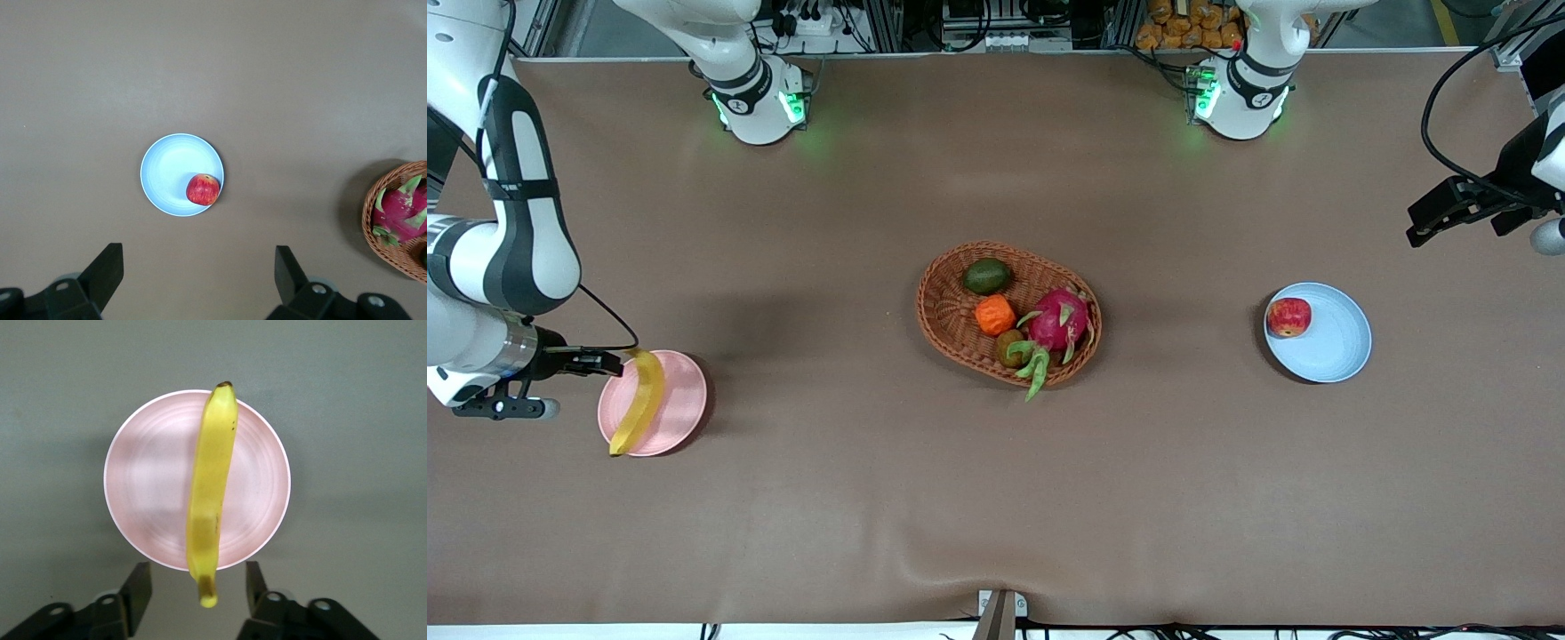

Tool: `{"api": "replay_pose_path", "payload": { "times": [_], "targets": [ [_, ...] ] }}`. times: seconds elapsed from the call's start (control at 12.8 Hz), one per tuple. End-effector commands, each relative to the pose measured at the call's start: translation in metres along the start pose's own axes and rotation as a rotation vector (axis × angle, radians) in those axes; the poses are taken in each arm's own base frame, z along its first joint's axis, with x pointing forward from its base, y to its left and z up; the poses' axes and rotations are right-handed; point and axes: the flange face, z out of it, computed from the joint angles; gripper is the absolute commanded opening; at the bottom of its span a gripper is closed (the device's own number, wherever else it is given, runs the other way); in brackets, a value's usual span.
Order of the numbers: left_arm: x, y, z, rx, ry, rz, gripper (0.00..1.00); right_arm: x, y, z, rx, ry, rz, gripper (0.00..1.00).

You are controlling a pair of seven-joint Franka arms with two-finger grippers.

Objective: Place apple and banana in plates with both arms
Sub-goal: 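Lower the banana onto the pink plate and open the right gripper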

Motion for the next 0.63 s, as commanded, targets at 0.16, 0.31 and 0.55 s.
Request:
{"api": "replay_pose_path", "payload": {
  "times": [0.16,0.31,0.55],
  "targets": [
    [-0.005,0.0,-0.006,-0.007,-0.001,0.015,1.0,-0.001,0.0,-0.003,0.01,0.002,-0.002,1.0],
    [-0.006,0.0,-0.005,-0.005,-0.01,0.016,1.0,-0.002,-0.003,-0.022,0.008,0.026,-0.01,1.0],
    [-0.006,0.0,-0.005,-0.005,-0.012,0.015,1.0,-0.019,-0.016,-0.106,-0.003,0.121,-0.075,1.0]
  ]
}}
